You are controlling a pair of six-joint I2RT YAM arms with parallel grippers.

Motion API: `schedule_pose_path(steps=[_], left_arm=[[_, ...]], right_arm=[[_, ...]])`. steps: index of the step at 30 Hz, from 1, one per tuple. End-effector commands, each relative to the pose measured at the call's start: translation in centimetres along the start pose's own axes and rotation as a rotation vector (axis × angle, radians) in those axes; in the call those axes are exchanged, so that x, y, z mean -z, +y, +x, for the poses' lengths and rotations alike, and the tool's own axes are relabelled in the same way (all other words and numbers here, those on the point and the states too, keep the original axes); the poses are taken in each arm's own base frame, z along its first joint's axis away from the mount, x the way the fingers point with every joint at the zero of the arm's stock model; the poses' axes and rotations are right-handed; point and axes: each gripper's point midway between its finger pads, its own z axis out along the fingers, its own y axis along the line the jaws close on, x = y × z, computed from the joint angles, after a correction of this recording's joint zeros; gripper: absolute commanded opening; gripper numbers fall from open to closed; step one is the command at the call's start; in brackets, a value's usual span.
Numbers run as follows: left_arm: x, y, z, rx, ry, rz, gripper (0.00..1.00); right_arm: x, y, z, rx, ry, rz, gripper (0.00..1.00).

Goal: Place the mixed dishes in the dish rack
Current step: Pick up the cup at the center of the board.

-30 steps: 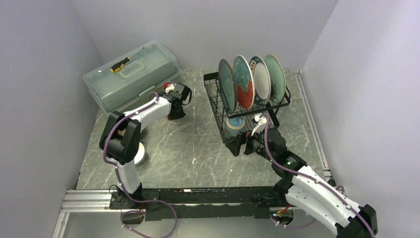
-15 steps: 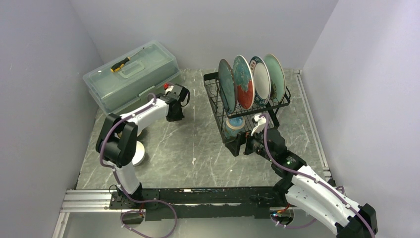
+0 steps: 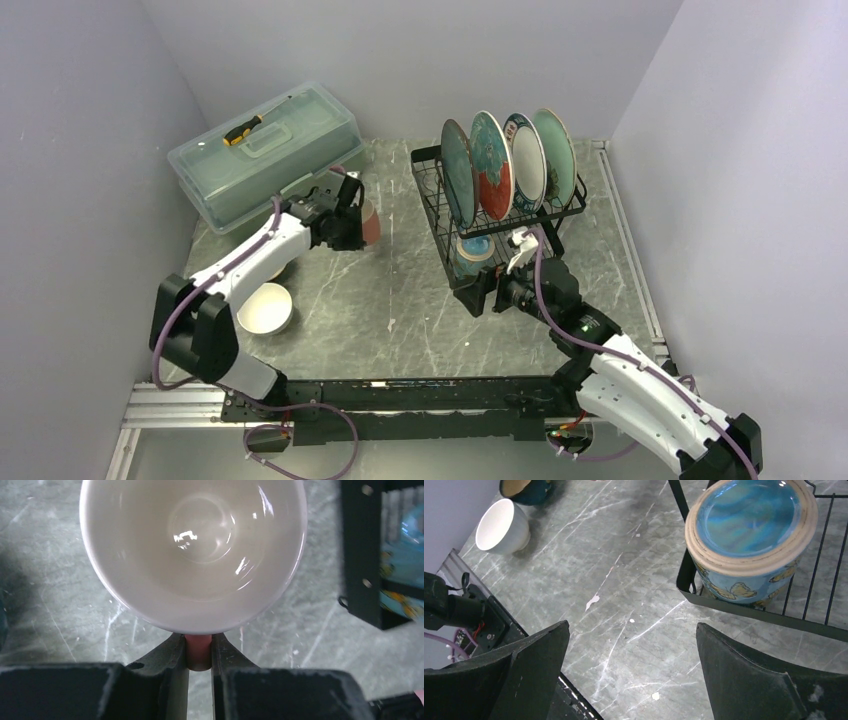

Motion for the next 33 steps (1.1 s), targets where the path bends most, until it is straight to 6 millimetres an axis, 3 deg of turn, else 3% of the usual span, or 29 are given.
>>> schedule_pose_path(steps=[1,10,18,25,33], left_arm=[[4.4,-3.0,-0.6,-0.060,-0.039,0.211,0.00],[10.5,-6.2,2.9,-0.089,0.054,0.518,0.00],[14.7,-7.9,5.8,-0.084,0.131,0.739,0.00],[17.6,-8.4,8.3,-0.109,0.186,0.883,0.00],[21.2,-9.2,10.1,-0.111,0.242,1.060,0.00]], right_arm=[[0.7,1.9,-2.5,0.067,-0.066,-0.077,1.00],[2.2,5.4,-4.9,0.145,-0.196,-0.261,1.00],[3.0,8.0,-4.8,0.258,-0.203,-0.424,1.00],[4.7,10.5,-4.9,0.306,-0.185,-0.557,1.00],[6.6,13.5,-6.3,0.388,-0.220,-0.712,1.00]])
